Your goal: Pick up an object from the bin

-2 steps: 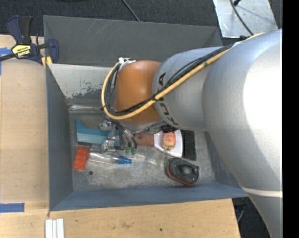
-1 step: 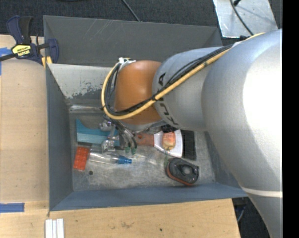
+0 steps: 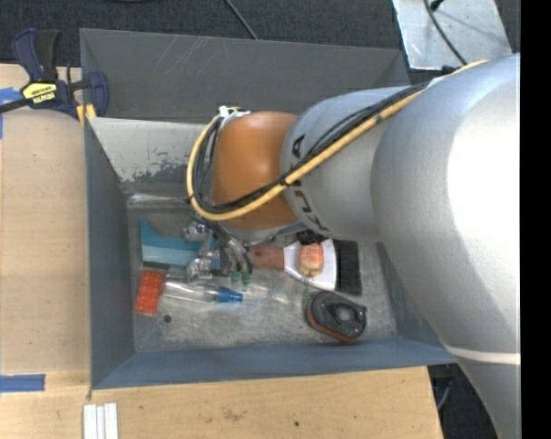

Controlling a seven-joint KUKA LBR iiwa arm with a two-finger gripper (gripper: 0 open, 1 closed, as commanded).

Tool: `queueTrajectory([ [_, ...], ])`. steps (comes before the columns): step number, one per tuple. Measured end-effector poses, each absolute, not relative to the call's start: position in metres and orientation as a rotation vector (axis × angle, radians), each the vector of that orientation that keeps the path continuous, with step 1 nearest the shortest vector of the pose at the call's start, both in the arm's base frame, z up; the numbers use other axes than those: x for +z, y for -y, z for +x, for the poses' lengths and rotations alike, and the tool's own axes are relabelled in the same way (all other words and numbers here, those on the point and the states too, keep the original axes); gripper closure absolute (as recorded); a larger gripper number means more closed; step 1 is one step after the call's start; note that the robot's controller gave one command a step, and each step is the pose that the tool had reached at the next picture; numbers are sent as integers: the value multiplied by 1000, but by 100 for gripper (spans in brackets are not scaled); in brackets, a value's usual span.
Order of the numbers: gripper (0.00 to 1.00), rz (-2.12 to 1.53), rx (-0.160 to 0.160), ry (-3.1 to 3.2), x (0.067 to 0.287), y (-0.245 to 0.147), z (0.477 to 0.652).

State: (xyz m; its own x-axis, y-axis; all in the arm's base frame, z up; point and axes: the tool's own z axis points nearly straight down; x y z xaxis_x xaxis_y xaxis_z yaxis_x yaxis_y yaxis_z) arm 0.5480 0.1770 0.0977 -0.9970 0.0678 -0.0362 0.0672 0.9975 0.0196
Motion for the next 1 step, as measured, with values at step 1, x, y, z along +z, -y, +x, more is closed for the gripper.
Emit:
queueTrajectory([
  [1,100,105,29,-3103,98,-177,548],
])
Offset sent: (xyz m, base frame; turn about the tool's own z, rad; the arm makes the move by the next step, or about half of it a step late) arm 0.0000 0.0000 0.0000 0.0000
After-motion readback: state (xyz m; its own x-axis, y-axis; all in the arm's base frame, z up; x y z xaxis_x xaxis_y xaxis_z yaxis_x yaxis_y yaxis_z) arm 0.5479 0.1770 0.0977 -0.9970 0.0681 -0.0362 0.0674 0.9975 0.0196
